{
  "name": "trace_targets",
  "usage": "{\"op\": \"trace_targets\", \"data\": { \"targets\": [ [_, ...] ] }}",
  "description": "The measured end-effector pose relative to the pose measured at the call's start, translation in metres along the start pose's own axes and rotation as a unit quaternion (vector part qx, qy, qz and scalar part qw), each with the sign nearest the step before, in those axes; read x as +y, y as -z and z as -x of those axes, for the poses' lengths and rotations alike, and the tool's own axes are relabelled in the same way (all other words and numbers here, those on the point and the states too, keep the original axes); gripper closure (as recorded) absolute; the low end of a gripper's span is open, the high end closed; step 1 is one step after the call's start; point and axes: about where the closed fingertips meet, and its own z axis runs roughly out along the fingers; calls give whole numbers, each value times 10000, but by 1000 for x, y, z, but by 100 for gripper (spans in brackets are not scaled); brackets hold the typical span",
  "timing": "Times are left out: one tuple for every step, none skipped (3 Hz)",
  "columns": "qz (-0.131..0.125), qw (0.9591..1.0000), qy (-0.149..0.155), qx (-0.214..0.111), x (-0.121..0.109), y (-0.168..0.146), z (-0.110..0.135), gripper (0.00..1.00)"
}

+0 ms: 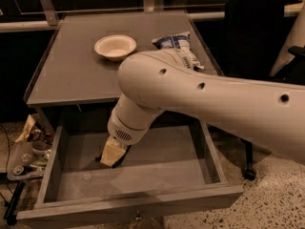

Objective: Place rxbar blueberry into top drawer

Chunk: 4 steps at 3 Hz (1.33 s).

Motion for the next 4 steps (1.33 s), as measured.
{"op": "trace_targets", "data": {
  "targets": [
    [-21,9997,-220,-121,-15,-32,-3,100],
    [-55,9987,-417,-282,-30,-65,-6,100],
    [-81,9974,-538,-469,-45,-95,-4,100],
    [14,9965,-561,-612,-60,-132,1,100]
  ]
}}
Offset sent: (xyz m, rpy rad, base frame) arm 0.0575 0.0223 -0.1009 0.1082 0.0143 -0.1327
